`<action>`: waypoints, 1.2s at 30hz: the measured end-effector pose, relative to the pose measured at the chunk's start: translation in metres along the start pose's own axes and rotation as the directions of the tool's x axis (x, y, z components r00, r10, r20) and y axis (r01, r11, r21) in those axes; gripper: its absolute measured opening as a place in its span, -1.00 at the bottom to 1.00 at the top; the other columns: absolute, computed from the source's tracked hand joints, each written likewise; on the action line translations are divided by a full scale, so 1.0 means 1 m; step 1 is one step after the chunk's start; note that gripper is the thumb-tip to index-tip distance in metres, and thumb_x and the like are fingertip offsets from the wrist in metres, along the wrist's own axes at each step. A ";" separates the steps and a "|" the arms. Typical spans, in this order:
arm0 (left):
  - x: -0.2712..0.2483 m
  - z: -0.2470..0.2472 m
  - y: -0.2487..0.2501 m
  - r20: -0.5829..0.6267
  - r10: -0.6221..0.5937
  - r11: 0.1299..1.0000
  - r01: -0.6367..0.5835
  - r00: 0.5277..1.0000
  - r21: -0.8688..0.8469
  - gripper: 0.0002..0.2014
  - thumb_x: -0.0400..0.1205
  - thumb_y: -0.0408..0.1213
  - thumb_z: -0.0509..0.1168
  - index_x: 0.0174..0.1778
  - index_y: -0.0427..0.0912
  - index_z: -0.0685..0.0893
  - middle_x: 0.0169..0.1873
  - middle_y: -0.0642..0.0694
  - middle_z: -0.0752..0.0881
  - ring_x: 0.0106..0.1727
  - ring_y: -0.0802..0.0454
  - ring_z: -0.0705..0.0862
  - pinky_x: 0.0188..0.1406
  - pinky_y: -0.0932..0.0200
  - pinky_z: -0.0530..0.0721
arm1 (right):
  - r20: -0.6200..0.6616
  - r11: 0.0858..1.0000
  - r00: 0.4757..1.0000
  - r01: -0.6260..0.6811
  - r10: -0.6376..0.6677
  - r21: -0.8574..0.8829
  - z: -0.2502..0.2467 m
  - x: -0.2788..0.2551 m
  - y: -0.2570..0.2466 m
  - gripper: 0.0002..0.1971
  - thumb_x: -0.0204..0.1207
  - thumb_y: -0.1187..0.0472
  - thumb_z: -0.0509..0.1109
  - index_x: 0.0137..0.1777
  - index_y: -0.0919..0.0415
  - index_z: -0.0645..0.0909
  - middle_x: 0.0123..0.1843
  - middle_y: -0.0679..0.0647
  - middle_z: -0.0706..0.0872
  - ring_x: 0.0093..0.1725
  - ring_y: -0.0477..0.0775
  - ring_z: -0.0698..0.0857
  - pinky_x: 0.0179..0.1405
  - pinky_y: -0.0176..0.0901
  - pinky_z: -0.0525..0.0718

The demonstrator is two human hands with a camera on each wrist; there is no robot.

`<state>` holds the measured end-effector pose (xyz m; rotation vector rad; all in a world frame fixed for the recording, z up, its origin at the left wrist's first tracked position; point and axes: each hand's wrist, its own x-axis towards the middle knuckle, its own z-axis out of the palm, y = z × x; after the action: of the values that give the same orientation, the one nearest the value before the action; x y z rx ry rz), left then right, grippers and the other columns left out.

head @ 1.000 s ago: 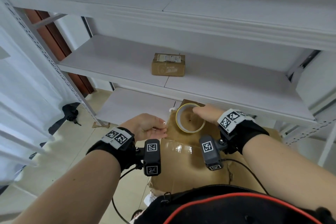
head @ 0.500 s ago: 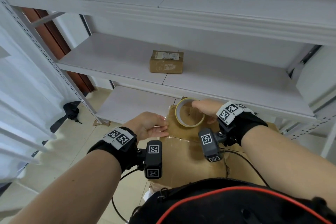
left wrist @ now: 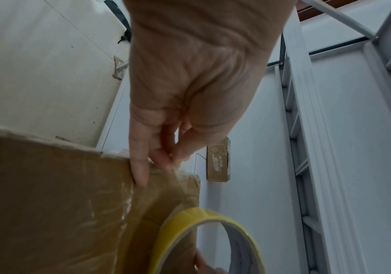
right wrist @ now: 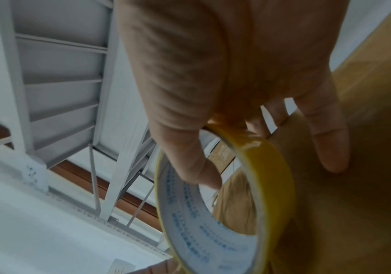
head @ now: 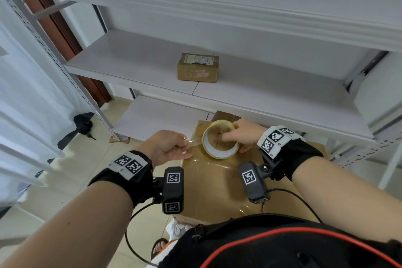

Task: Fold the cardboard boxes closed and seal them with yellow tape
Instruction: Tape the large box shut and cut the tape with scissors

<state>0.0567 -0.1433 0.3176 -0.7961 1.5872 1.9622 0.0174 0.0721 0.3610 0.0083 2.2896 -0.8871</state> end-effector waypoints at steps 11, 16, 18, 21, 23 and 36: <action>-0.002 -0.007 -0.005 -0.039 -0.025 0.993 0.020 0.999 -0.116 -0.82 0.63 -0.68 0.17 -0.19 -0.36 0.52 -0.33 -0.22 0.49 -0.37 -0.01 0.51 -0.24 -0.07 0.82 | 0.095 0.899 0.994 0.093 -0.058 -0.429 0.010 -0.012 -0.031 -0.80 0.43 0.25 0.41 0.01 0.31 0.58 -0.30 0.09 0.56 -0.41 0.01 0.54 -0.48 -0.22 0.48; 0.000 -0.012 -0.018 -0.065 -0.017 0.992 0.009 0.998 -0.124 -0.80 0.63 -0.68 0.20 -0.26 -0.37 0.51 -0.35 -0.22 0.50 -0.31 0.00 0.53 -0.37 0.10 0.82 | 0.114 0.892 0.991 0.112 -0.068 -0.438 0.015 -0.010 -0.031 -0.70 0.41 0.19 0.46 0.08 0.34 0.60 -0.24 0.09 0.59 -0.31 0.03 0.57 -0.37 -0.19 0.50; 0.002 -0.013 -0.021 -0.078 -0.016 0.993 0.007 0.997 -0.118 -0.81 0.63 -0.68 0.20 -0.25 -0.38 0.52 -0.31 -0.24 0.53 -0.26 -0.02 0.57 -0.44 0.19 0.78 | 0.112 0.889 0.991 0.116 -0.074 -0.444 0.016 -0.010 -0.031 -0.75 0.41 0.17 0.47 -0.01 0.29 0.58 -0.27 0.06 0.57 -0.32 0.01 0.56 -0.39 -0.21 0.48; 0.007 -0.014 -0.024 -0.090 -0.019 0.995 0.010 0.996 -0.098 -0.80 0.63 -0.68 0.18 -0.25 -0.37 0.52 -0.29 -0.23 0.55 -0.26 -0.01 0.60 -0.50 0.29 0.71 | 0.110 0.882 0.991 0.119 -0.077 -0.456 0.017 -0.010 -0.032 -0.80 0.40 0.16 0.47 -0.11 0.21 0.53 -0.32 0.04 0.54 -0.37 0.00 0.52 -0.44 -0.23 0.44; 0.008 -0.013 -0.026 -0.087 -0.023 0.995 0.014 0.996 -0.095 -0.79 0.63 -0.69 0.17 -0.26 -0.36 0.51 -0.31 -0.22 0.54 -0.28 0.02 0.58 -0.52 0.33 0.68 | 0.111 0.878 0.991 0.122 -0.079 -0.463 0.019 -0.010 -0.032 -0.78 0.39 0.14 0.48 -0.08 0.23 0.56 -0.30 0.05 0.55 -0.35 0.01 0.53 -0.42 -0.22 0.45; 0.011 -0.005 -0.033 -0.157 0.033 0.957 0.014 0.987 0.290 -0.64 0.65 -0.65 0.05 -0.42 -0.23 0.40 -0.46 -0.14 0.43 -0.45 0.06 0.41 -0.49 0.30 0.43 | 0.150 0.845 0.981 0.186 -0.127 -0.502 0.028 -0.004 -0.037 -0.57 0.27 -0.02 0.54 -0.04 0.32 0.63 -0.23 0.09 0.65 -0.26 0.07 0.64 -0.30 -0.09 0.56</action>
<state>0.0726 -0.1417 0.2865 -0.8411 1.9216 1.6501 0.0283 0.0276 0.3704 -0.4601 2.3742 -0.3112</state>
